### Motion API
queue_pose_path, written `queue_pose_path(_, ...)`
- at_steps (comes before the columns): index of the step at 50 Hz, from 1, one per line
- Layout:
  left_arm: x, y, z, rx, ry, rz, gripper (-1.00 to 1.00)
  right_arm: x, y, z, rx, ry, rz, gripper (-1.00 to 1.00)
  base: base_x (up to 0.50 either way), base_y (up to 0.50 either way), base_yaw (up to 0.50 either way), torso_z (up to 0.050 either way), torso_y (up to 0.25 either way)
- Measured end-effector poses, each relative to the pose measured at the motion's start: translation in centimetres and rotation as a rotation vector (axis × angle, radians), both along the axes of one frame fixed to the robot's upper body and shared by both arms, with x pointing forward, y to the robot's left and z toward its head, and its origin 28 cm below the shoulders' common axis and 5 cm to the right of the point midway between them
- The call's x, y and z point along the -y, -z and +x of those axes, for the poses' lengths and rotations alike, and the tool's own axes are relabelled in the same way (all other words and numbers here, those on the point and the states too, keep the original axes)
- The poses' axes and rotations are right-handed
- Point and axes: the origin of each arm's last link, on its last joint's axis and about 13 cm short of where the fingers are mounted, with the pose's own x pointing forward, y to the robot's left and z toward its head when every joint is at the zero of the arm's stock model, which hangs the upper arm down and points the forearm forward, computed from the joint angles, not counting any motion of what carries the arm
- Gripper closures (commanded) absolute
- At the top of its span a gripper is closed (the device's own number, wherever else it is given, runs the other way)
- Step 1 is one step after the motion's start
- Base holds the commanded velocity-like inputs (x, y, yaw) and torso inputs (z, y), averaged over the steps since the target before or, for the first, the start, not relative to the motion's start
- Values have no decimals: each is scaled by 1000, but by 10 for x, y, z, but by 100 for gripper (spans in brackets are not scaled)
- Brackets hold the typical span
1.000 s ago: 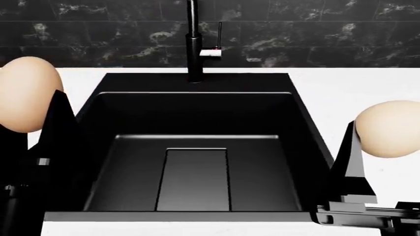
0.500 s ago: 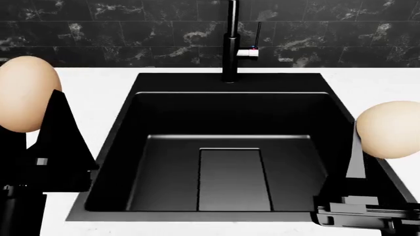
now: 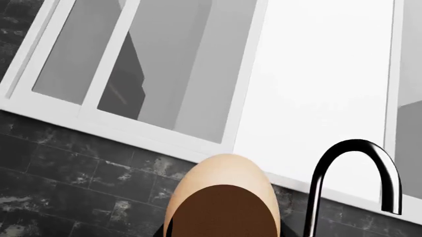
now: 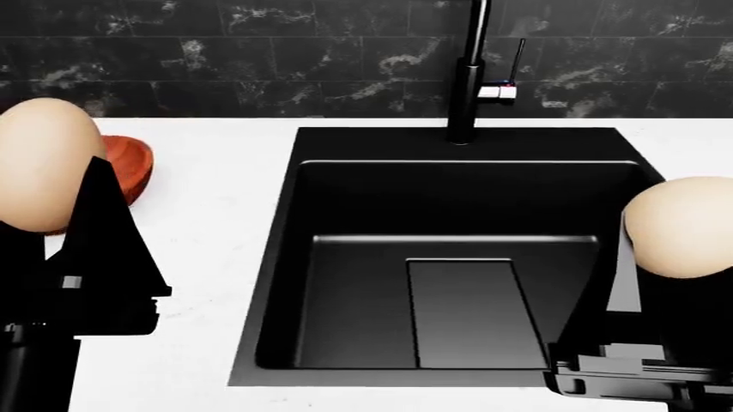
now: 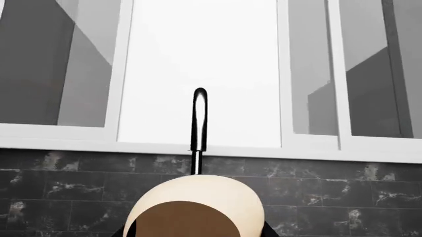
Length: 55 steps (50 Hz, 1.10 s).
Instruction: Place the eggs and milk next to the bowl.
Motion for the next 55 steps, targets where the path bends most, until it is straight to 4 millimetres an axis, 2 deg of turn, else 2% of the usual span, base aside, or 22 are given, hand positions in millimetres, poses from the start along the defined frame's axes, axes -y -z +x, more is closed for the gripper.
queue_pose_path(55,0,0,0,0,-3,-2,100,0,1,0,-1,-3,2,100,-1,346,0,0,0)
